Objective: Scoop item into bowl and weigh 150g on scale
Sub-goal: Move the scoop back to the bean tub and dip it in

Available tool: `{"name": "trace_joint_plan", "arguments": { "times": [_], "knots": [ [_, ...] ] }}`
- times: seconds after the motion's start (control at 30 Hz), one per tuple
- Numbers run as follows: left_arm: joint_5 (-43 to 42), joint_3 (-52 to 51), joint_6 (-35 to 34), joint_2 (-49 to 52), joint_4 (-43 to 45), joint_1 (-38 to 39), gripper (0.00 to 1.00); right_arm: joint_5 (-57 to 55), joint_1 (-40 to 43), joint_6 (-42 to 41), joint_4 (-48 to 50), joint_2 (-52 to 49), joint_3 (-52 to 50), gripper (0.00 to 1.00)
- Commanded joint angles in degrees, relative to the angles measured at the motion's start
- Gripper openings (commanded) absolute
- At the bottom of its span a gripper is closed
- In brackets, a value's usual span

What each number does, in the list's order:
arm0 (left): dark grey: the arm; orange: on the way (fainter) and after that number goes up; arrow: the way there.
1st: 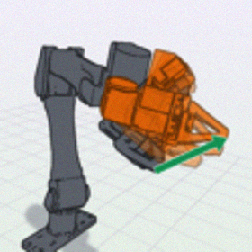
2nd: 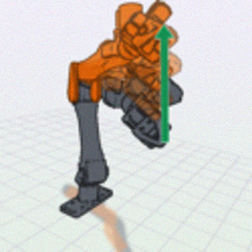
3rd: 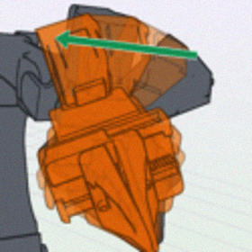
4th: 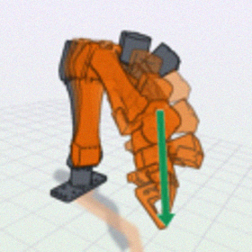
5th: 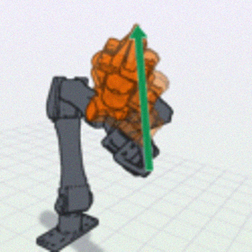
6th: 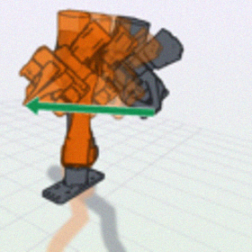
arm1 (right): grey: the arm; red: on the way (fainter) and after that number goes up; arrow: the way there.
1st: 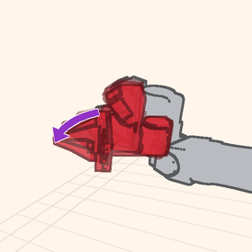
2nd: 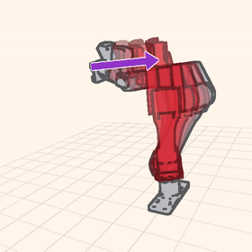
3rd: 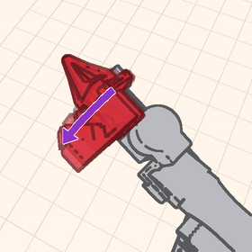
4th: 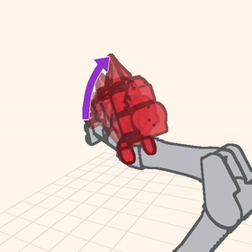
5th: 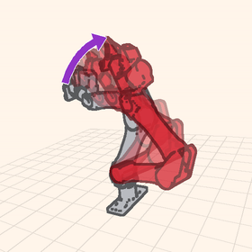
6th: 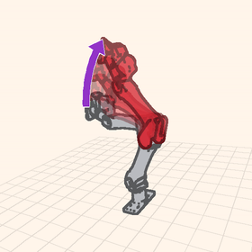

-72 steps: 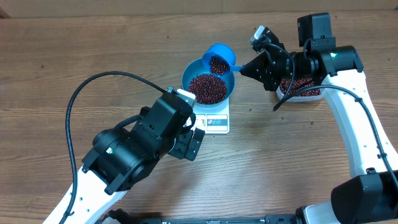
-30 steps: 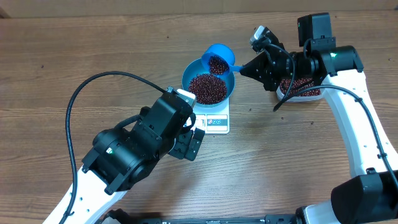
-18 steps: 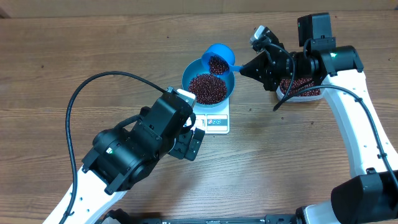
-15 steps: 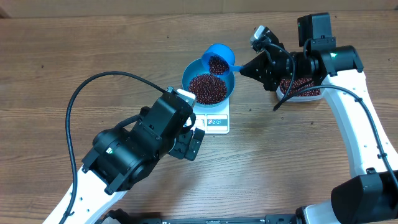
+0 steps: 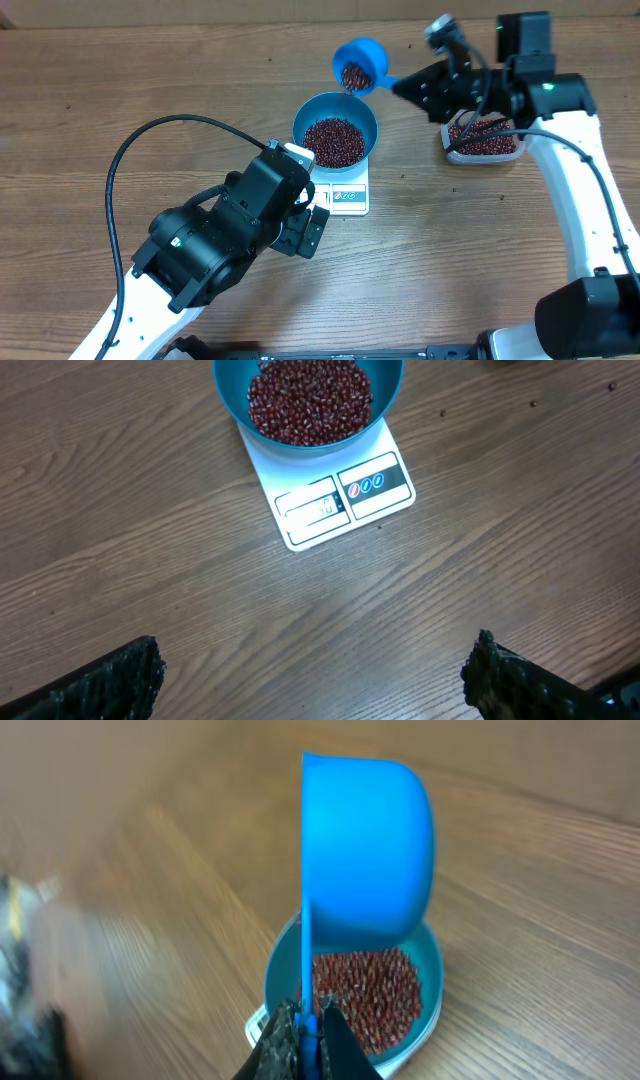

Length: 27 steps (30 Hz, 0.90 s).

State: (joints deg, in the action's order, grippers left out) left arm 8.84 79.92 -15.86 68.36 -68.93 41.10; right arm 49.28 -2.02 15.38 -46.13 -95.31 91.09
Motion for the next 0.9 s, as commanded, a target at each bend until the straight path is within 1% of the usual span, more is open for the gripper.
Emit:
{"name": "trace_joint_plan", "arguments": {
  "times": [0.0, 0.1, 0.17, 0.3, 0.43, 0.57, 0.6, 0.7, 0.8, 0.87],
  "knots": [
    [0.7, 1.1, 1.1, -0.5, 0.2, -0.2, 0.99, 8.7, 7.7, -22.4, 2.1, -0.1, 0.8, 0.04],
    [0.7, 1.1, 1.1, -0.5, 0.2, -0.2, 1.00, 18.8, 13.6, -26.8, 2.0, -1.5, 0.8, 0.04],
    [0.7, 1.1, 1.1, -0.5, 0.2, -0.2, 1.00, 24.0, 18.6, -31.3, 0.3, -2.7, 0.8, 0.04],
    [0.7, 1.1, 1.1, -0.5, 0.2, -0.2, 0.99, 22.1, 23.8, -31.9, -5.1, -2.9, 0.8, 0.04],
    [0.7, 1.1, 1.1, -0.5, 0.2, -0.2, 1.00, 14.4, 28.9, -31.4, -10.0, -2.9, 0.8, 0.04],
    [0.7, 1.1, 1.1, -0.5, 0.2, -0.2, 0.99, 4.9, 31.4, -26.8, -15.5, -2.9, 0.8, 0.04],
    [0.7, 1.1, 1.1, -0.5, 0.2, -0.2, 0.99, 0.8, 31.4, -25.2, -17.2, -2.9, 0.8, 0.04],
    [0.7, 1.1, 1.1, -0.5, 0.2, -0.2, 0.99, -9.5, 29.0, -20.8, -20.0, -2.9, 0.8, 0.04],
    [0.7, 1.1, 1.1, -0.5, 0.2, -0.2, 1.00, -16.8, 25.6, -20.9, -18.8, -2.9, 0.8, 0.04],
    [0.7, 1.1, 1.1, -0.5, 0.2, -0.2, 1.00, -25.5, 22.2, -20.9, -18.8, -2.9, 0.8, 0.04]
  ]
}}
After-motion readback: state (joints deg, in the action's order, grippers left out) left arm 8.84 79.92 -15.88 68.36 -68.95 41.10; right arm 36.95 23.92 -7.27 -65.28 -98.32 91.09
